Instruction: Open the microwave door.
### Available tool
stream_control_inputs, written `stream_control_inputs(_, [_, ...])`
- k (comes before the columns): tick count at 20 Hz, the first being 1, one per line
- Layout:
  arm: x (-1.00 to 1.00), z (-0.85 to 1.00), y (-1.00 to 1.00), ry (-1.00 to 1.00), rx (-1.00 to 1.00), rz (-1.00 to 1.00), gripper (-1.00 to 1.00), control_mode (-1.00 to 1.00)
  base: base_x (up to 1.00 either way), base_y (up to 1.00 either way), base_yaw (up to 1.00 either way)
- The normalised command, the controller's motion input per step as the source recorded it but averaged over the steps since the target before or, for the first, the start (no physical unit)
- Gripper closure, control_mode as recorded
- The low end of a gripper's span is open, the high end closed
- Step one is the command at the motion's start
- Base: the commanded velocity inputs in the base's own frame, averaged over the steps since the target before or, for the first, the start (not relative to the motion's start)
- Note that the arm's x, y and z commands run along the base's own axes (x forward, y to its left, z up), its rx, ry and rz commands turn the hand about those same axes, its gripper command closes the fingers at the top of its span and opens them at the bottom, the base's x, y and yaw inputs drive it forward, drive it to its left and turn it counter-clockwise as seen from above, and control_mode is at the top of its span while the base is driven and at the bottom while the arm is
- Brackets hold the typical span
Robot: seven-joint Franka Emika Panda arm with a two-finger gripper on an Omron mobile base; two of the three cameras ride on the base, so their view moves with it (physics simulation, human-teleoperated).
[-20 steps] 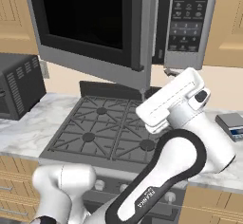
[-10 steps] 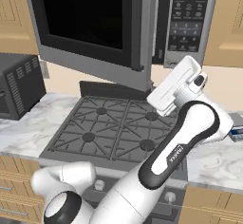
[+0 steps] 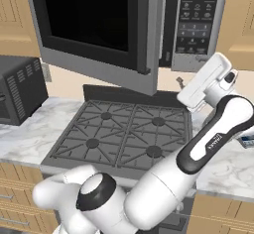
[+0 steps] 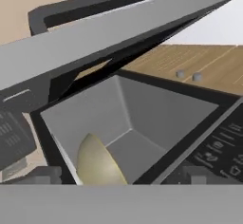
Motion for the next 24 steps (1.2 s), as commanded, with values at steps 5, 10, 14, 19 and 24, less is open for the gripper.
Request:
stream_control_inputs(5, [0.14,0.04,0.26,-0.06,-0.14,0.00,-1.00,-1.00,0.00,0.00,0.00])
stream_control_inputs(10, [0.00,0.03,0.75,0.00,-0.20,0.01,-1.00,-1.00,0.00,0.00,0.00])
stream_control_inputs(14, [0.00,0.00,0.91,0.00,-0.20,0.02,-1.00,-1.00,0.00,0.00,0.00])
stream_control_inputs(19, [-0.06,0.00,0.80,0.00,-0.16,0.11,-1.00,-1.00,0.00,0.00,0.00])
stream_control_inputs(24, [-0.74,0.00,0.52,0.00,-0.06,0.30,-1.00,-1.00,0.00,0.00,0.00])
